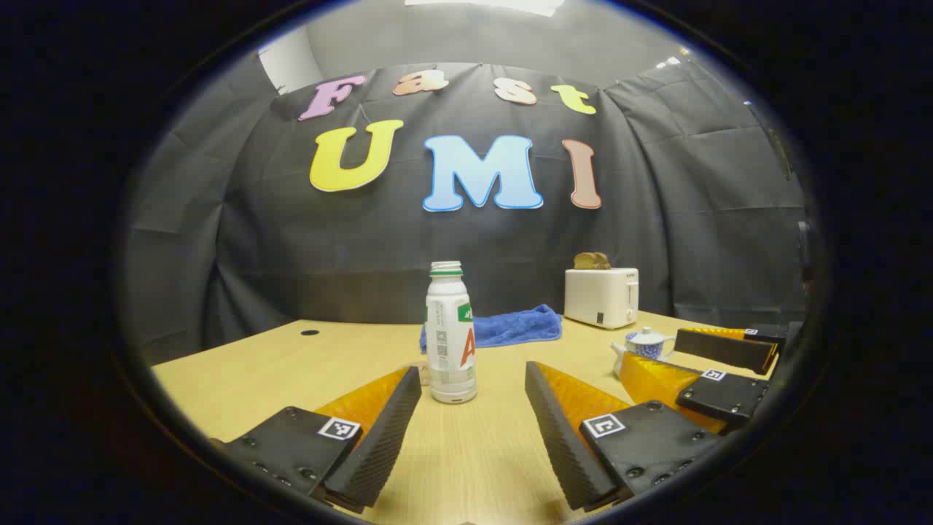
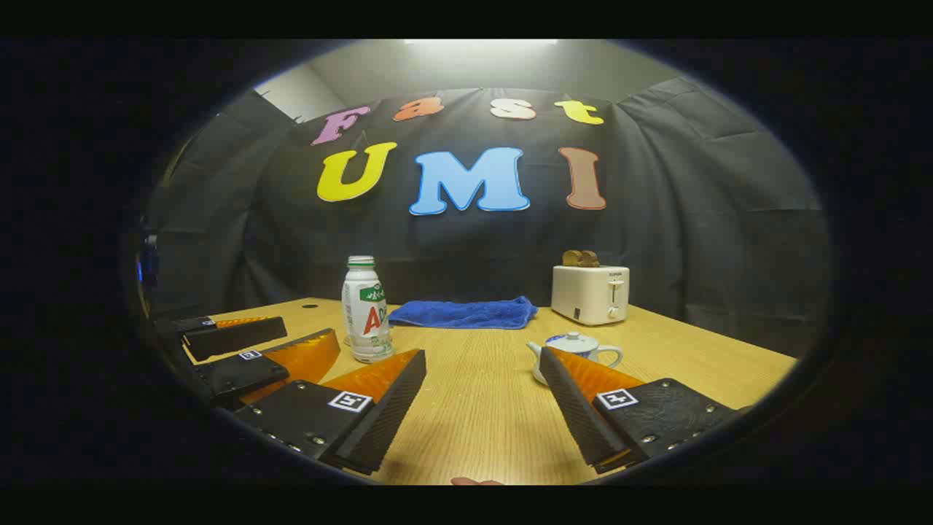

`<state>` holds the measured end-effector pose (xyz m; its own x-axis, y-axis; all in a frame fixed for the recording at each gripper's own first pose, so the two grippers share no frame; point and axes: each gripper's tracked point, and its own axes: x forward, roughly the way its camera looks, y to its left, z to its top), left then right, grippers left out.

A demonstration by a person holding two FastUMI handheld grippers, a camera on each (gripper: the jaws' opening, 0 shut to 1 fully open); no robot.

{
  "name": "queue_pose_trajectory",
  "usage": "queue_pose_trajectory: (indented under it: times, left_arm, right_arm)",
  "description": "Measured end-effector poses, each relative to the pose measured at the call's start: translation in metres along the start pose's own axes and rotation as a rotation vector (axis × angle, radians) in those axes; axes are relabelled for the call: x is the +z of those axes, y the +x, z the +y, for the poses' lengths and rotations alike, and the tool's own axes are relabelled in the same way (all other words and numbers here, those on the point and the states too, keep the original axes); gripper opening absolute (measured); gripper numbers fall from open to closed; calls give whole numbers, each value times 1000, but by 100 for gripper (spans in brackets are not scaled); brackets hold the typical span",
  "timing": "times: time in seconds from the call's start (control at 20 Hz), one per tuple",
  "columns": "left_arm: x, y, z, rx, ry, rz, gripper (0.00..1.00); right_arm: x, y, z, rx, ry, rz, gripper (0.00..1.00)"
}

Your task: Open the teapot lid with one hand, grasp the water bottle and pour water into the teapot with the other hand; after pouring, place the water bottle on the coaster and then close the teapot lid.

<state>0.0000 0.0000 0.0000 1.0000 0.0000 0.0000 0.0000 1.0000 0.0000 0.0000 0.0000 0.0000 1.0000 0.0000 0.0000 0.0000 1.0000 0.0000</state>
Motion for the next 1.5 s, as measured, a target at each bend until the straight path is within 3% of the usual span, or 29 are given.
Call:
queue_pose_trajectory:
  times: [0.5,0.75,0.85,0.95,1.25,1.45,1.5]
  left_arm:
    - [10,9,-9,-49,24,-9,100]
    - [54,33,-11,-73,40,-75,100]
    - [59,46,-7,-80,23,-72,95]
    - [55,62,1,-81,0,-47,100]
    - [55,110,13,-80,-17,-33,100]
    - [41,111,8,-107,-54,-16,100]
    - [39,108,9,-108,-47,-16,100]
  right_arm:
    - [23,10,-24,-20,-13,-48,96]
    - [26,36,-53,-52,-35,-2,96]
    - [28,49,-64,-66,-31,16,96]
    - [29,63,-76,-77,-14,39,96]
    - [15,101,-95,-87,-16,119,96]
    - [6,107,-96,-80,-22,129,80]
    - [2,109,-99,-88,-16,140,67]
